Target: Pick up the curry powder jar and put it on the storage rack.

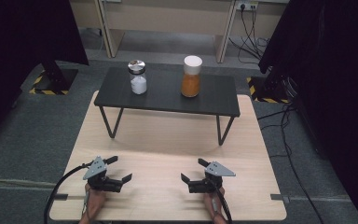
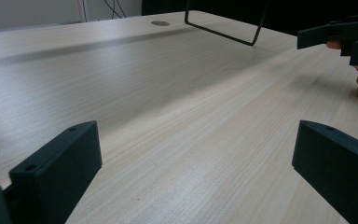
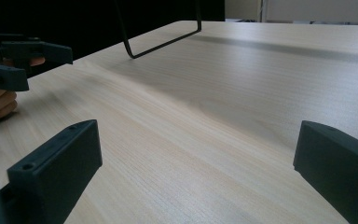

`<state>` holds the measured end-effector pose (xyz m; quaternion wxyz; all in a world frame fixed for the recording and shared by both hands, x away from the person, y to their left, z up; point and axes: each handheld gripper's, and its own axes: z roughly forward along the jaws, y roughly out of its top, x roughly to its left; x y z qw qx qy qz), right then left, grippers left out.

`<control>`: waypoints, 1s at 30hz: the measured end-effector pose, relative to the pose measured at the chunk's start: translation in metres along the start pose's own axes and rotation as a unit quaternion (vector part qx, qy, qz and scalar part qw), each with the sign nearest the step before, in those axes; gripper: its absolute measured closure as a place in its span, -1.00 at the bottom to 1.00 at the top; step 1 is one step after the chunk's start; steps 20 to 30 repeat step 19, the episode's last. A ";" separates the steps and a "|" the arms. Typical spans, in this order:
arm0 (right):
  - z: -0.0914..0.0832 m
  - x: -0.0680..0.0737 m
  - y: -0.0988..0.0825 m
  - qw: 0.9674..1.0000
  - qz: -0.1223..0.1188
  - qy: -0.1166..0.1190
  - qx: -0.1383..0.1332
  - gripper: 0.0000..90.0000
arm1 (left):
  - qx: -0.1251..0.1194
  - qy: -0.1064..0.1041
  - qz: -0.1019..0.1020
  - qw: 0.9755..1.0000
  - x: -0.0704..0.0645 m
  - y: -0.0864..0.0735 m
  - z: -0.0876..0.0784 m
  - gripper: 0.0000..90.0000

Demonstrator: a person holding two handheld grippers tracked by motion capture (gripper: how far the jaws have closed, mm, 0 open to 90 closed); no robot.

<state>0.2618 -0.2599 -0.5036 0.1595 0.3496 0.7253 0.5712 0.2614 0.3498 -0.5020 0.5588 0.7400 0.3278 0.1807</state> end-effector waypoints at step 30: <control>0.000 0.000 0.000 1.000 0.002 -0.001 -0.001 -0.98 | 0.000 0.000 0.001 1.000 0.000 0.000 0.000 -0.99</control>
